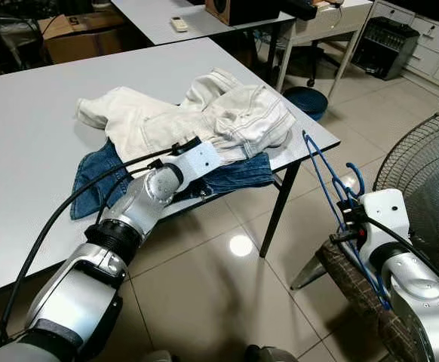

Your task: Hang hanger

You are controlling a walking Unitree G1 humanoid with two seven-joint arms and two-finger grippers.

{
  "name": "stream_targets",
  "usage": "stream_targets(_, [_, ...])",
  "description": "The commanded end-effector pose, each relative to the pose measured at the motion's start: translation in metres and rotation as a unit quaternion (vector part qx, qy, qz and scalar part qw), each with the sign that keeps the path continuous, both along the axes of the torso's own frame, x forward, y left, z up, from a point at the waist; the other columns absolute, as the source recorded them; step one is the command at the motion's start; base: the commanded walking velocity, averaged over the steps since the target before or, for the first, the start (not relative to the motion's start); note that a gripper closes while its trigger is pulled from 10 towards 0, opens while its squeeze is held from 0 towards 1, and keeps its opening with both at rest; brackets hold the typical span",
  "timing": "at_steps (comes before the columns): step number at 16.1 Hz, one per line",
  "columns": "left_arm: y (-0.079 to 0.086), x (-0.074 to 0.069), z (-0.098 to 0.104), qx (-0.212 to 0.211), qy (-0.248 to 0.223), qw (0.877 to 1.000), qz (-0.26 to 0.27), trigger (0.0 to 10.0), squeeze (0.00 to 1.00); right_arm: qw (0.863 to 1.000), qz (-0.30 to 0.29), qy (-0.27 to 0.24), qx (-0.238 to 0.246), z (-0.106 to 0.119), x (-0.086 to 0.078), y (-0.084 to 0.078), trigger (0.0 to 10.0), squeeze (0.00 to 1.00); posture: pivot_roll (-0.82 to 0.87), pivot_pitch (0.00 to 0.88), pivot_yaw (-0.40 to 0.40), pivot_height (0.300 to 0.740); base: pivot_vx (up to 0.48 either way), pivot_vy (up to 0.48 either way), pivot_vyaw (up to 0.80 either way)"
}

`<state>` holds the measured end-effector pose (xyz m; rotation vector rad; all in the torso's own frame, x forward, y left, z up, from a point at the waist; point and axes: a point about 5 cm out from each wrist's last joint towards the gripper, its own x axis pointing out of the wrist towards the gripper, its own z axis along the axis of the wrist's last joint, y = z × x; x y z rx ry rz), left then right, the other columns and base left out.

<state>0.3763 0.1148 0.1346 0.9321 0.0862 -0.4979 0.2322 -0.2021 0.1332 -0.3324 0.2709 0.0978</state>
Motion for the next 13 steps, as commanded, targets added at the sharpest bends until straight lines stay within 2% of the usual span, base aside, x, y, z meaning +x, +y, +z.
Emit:
stream_targets(1, [-0.005, 0.001, 0.003, 0.018, -0.010, 1.000, -0.020, 10.0, 0.00, 1.000, 0.006, -0.004, -0.007, 0.000, 0.000, -0.001, 10.0, 0.00, -0.12, 0.011, -0.008, 0.740, 0.000, 0.000, 0.00])
stream_targets(2, [-0.016, -0.006, 0.000, 0.031, -0.002, 0.996, -0.088, 10.0, 0.00, 1.000, 0.007, -0.004, -0.007, 0.000, 0.000, 0.000, 10.0, 0.00, -0.11, 0.008, -0.010, 0.740, 0.000, 0.000, 0.00])
stream_targets(3, [-0.023, -0.014, -0.008, 0.048, 0.030, 0.989, -0.134, 10.0, 0.00, 1.000, 0.008, -0.004, -0.008, 0.000, 0.000, -0.001, 10.0, 0.00, -0.11, 0.010, -0.008, 0.740, 0.000, 0.000, 0.00])
stream_targets(4, [-0.022, -0.014, -0.010, 0.060, 0.030, 0.990, -0.128, 10.0, 0.00, 1.000, 0.008, -0.004, -0.008, 0.000, 0.001, -0.001, 10.0, 0.00, -0.11, 0.010, -0.008, 0.740, 0.000, 0.000, 0.00])
stream_targets(5, [-0.015, -0.007, -0.008, 0.046, 0.017, 0.996, -0.080, 10.0, 0.00, 1.000, 0.006, -0.005, -0.008, 0.000, 0.001, 0.000, 10.0, 0.00, -0.11, 0.010, -0.008, 0.740, 0.000, 0.000, 0.00])
stream_targets(6, [-0.013, -0.005, -0.007, 0.043, 0.014, 0.996, -0.071, 10.0, 0.00, 1.000, 0.006, -0.005, -0.008, 0.000, 0.001, -0.001, 10.0, 0.00, -0.12, 0.013, -0.005, 0.740, 0.000, 0.000, 0.00])
stream_targets(7, [-0.006, 0.001, -0.002, 0.042, 0.002, 0.998, -0.036, 10.0, 0.00, 1.000, 0.006, -0.005, -0.008, 0.000, 0.001, -0.001, 10.0, 0.00, -0.12, 0.013, -0.005, 0.740, 0.000, 0.000, 0.00])
stream_targets(9, [0.004, 0.008, 0.006, 0.038, -0.010, 0.999, 0.002, 10.0, 0.00, 1.000, 0.007, -0.005, -0.008, 0.000, 0.001, 0.000, 10.0, 0.00, -0.11, 0.016, -0.006, 0.740, 0.000, 0.000, 0.00])
stream_targets(11, [0.004, 0.009, 0.012, 0.016, -0.007, 1.000, -0.008, 10.0, 0.00, 1.000, 0.006, -0.005, -0.008, 0.000, 0.001, -0.001, 10.0, 0.00, -0.11, 0.016, -0.006, 0.740, 0.000, 0.000, 0.00])
stream_targets(12, [-0.002, 0.007, 0.012, -0.038, 0.014, 0.999, -0.015, 10.0, 0.00, 1.000, 0.007, -0.005, -0.008, 0.000, 0.001, -0.001, 10.0, 0.00, -0.11, 0.016, -0.009, 0.740, 0.000, 0.000, 0.00])
stream_targets(13, [-0.004, 0.006, 0.010, -0.051, 0.024, 0.998, -0.018, 10.0, 0.00, 1.000, 0.007, -0.004, -0.008, 0.000, 0.001, -0.001, 10.0, 0.00, -0.11, 0.016, -0.009, 0.740, 0.000, 0.000, 0.00])
